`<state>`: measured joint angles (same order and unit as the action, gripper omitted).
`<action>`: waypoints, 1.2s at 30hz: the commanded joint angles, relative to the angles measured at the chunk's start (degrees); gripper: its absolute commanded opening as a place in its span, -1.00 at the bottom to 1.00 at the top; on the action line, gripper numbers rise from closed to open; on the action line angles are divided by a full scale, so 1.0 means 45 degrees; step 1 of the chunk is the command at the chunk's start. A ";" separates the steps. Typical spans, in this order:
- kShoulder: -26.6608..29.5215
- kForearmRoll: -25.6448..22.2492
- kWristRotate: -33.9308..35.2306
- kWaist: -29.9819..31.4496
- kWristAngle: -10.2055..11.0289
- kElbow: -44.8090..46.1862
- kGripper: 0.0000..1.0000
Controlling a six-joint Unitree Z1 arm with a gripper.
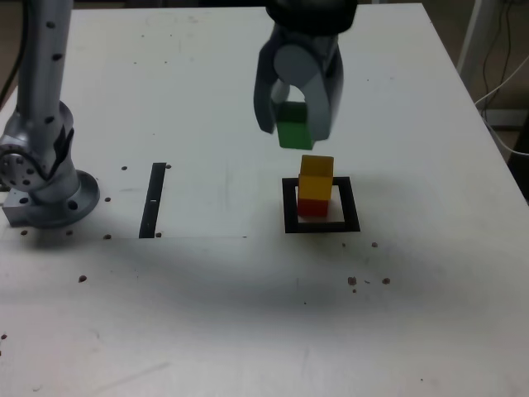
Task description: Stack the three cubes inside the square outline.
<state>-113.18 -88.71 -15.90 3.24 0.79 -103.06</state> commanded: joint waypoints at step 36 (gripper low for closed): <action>-0.1051 0.0247 0.0292 0.0451 -0.0073 -0.0502 0.99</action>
<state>-117.95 -87.74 -14.51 5.27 0.39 -105.42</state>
